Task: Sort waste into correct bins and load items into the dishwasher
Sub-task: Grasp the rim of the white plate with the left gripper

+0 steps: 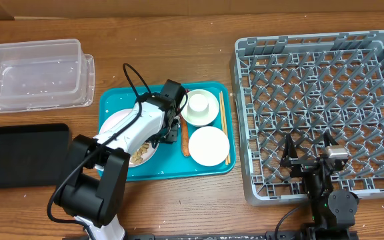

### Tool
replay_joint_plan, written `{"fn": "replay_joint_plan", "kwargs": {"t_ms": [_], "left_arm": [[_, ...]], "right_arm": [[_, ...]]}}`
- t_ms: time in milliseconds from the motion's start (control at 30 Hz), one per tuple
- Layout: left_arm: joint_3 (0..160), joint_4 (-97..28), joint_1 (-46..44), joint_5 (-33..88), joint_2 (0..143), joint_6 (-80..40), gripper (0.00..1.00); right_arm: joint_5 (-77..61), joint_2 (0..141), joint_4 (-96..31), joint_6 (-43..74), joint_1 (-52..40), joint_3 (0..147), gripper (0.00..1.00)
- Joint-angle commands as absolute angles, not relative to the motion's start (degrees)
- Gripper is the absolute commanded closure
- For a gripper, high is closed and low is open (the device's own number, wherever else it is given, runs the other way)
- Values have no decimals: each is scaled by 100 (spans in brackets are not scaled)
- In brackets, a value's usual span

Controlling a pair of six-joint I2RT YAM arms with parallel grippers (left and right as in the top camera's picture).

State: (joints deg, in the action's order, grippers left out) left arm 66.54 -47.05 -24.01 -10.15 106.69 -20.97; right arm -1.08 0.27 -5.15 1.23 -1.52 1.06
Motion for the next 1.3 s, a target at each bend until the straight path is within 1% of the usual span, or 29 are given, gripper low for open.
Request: {"fn": "replay_joint_plan", "kwargs": {"t_ms": [0, 33, 267, 400, 667, 700, 767, 867, 933, 1033, 1067, 1267], "left_arm": [[6755, -4639, -2425, -1151, 10757, -1970, 68], [6755, -4639, -2425, -1129, 10757, -1970, 70], [6578, -4519, -2425, -1090, 10759, -1970, 70], [6475, -4482, -2425, -1087, 10759, -1973, 74], [6405, -4434, -2425, -1063, 10757, -1975, 74], [6379, -4412, -2425, -1046, 10759, -1975, 76], [6318, -4366, -2425, -1044, 10759, -2036, 83], [6215, -4303, -2425, -1044, 10757, -2110, 85], [6176, -4300, -2425, -1048, 10759, -2126, 89], [6165, -4303, -2425, -1050, 10759, -2121, 92], [6167, -4303, -2425, -1057, 10757, -2119, 96], [6259, -4381, -2451, -1076, 10755, -2119, 96]], "right_arm": [[-93, 19, -482, 84, -154, 47, 0], [-93, 19, -482, 86, -154, 47, 0], [-93, 19, -482, 84, -154, 47, 0], [-93, 19, -482, 84, -154, 47, 0], [-93, 19, -482, 84, -154, 47, 0], [-93, 19, -482, 84, -154, 47, 0], [-91, 19, -482, 84, -154, 47, 0], [-91, 19, -482, 84, -154, 47, 0], [-91, 19, -482, 84, -154, 47, 0], [-93, 19, -482, 84, -154, 47, 0], [-91, 19, -482, 84, -154, 47, 0], [-93, 19, -482, 84, -154, 47, 0]]}}
